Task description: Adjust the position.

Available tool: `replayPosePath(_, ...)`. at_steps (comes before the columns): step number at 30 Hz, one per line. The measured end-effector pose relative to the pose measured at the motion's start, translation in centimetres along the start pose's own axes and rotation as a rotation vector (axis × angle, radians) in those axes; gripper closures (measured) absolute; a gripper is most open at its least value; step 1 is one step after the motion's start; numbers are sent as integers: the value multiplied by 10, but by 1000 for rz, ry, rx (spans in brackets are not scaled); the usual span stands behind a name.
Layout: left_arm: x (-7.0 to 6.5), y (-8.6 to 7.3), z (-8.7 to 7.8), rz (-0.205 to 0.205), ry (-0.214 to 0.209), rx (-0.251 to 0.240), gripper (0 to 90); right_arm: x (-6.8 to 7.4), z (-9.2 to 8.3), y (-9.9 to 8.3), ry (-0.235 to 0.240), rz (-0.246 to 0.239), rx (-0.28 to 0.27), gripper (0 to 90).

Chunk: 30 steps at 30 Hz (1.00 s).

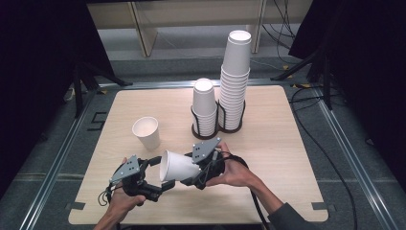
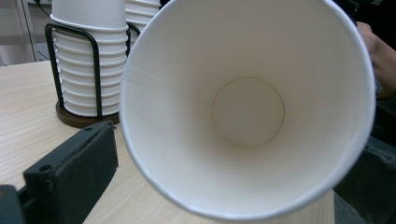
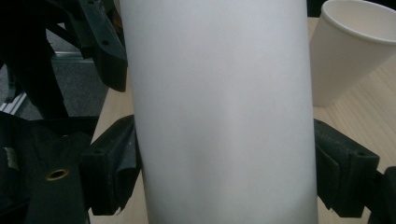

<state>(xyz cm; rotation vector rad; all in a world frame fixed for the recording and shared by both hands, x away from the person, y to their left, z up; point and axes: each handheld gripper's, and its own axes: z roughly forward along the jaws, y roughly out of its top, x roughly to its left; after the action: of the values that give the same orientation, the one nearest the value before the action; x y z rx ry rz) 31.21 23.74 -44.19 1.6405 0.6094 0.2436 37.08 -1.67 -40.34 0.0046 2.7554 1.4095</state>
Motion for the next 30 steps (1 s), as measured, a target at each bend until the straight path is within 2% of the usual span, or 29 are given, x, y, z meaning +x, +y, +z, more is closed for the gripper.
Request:
replayPosePath(4, -2, 1, 1, 5, -18, -38, 22, 1, 5, 0, 21, 0, -13, 198)
replayPosePath(7, -3, 2, -1, 10, -9, -34, 26, 2, 7, -1, 34, 13, -20, 198)
replayPosePath(10, -3, 3, -1, -3, -17, -55, 32, 1, 7, -2, 29, 7, -34, 198)
replayPosePath(11, -3, 3, -1, -4, -16, -59, 33, 2, 8, -2, 40, 23, -34, 198)
replayPosePath(16, -4, 5, -2, 26, -21, -54, 65, 1, 10, -4, 52, 36, -30, 194)
replayPosePath(17, -4, 5, -1, 38, -27, -62, 69, 1, 11, -4, 46, 32, -26, 191)
replayPosePath(20, -5, 7, -2, 51, 2, -8, 77, 3, 12, -3, 13, 14, 6, 178)
replayPosePath(23, -6, 7, -2, 49, 19, 13, 83, 5, 15, -2, -31, 5, 52, 163)
replayPosePath(24, -5, 7, -3, 55, 20, 22, 83, 6, 15, -2, -38, 0, 68, 163)
replayPosePath(26, -5, 7, -1, 47, 12, 7, 84, 7, 17, -2, -51, -12, 87, 160)
replayPosePath(28, -5, 7, -2, 57, 18, 26, 84, 7, 18, -2, -58, -9, 97, 161)
replayPosePath(30, -5, 7, -2, 52, 19, 30, 83, 7, 19, -3, -47, -20, 95, 208)
